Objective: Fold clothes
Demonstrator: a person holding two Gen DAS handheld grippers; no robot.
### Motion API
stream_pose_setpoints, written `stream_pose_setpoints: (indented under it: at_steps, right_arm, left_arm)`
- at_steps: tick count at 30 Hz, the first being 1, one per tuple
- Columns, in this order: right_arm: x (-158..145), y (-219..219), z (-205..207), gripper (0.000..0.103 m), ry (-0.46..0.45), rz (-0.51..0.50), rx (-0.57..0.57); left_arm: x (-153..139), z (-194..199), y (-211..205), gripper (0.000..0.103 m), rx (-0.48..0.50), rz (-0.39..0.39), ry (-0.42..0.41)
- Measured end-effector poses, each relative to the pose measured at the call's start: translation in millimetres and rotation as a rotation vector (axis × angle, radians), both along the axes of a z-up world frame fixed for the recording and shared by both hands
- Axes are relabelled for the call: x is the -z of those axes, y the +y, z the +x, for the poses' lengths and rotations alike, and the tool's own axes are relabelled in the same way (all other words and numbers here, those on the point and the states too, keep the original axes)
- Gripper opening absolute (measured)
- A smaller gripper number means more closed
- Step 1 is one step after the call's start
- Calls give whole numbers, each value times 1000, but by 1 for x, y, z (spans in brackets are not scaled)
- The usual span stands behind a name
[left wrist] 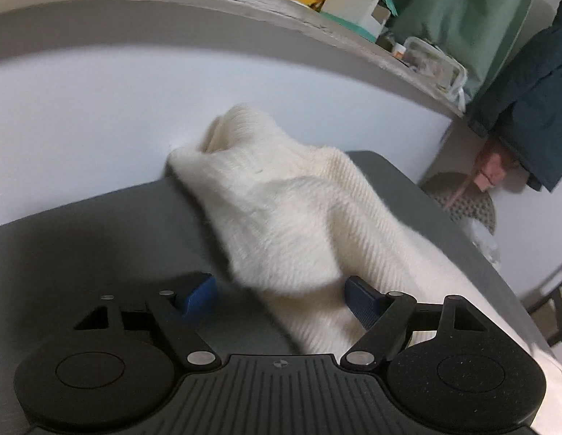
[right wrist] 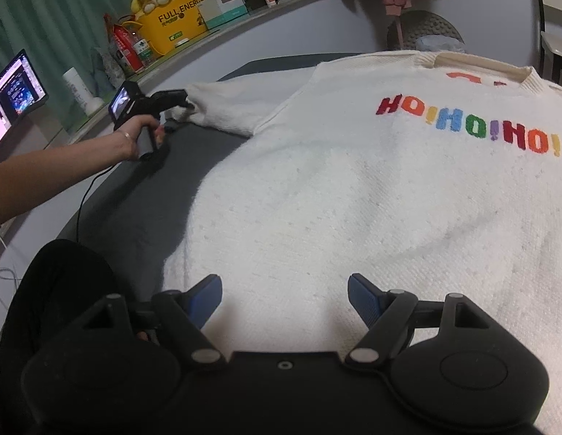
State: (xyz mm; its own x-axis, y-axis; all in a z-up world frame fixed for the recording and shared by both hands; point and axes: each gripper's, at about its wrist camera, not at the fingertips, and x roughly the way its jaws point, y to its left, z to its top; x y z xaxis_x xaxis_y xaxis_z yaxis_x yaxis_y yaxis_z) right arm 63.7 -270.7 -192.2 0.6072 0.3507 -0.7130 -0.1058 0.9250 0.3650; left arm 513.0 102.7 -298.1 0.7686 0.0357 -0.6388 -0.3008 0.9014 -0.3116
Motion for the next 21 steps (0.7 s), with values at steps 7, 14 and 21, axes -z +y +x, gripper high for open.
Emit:
stream_pose_setpoints:
  at_steps: [7, 14, 21]
  right_arm:
    - [3, -5, 0, 76, -1, 9, 15]
    - [-3, -9, -11, 76, -33, 8, 16]
    - [-9, -5, -20, 76, -43, 16, 2]
  left_arm:
    - [-28, -2, -22, 17, 89, 195, 5]
    - [-77, -26, -23, 19, 185, 500, 131]
    - [-49, -45, -1, 94, 111, 600, 235]
